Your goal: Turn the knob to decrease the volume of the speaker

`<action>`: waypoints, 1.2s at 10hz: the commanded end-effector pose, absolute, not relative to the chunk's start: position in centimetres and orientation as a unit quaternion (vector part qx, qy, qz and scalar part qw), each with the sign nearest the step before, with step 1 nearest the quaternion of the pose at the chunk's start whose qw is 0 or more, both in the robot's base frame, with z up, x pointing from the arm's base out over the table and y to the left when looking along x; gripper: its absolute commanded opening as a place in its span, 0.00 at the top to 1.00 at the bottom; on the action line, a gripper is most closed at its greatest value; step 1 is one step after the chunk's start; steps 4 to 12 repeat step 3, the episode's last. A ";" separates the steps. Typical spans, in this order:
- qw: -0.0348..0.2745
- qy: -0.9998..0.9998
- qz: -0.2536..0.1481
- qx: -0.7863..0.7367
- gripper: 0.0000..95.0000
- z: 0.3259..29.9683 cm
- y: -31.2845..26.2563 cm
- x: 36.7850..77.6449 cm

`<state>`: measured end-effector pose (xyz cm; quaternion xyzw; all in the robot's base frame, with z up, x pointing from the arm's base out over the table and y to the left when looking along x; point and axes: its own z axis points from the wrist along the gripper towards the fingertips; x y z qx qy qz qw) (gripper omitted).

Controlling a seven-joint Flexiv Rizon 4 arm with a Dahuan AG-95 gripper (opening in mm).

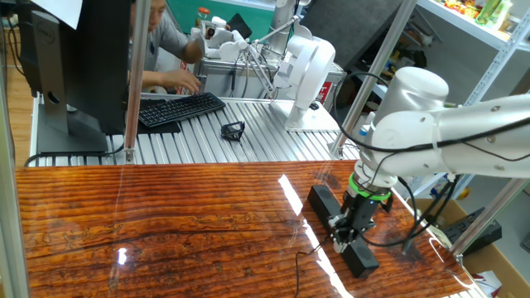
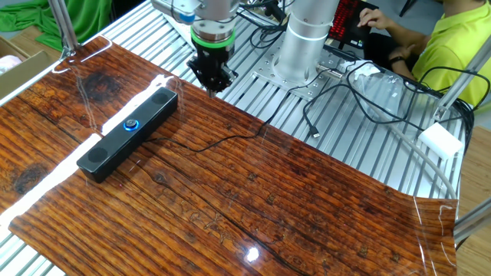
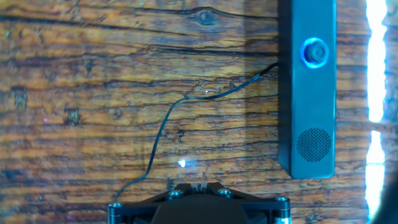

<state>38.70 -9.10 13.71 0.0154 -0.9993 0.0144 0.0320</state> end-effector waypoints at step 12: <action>0.037 -0.999 0.016 0.020 1.00 13.3 -9.0 39.0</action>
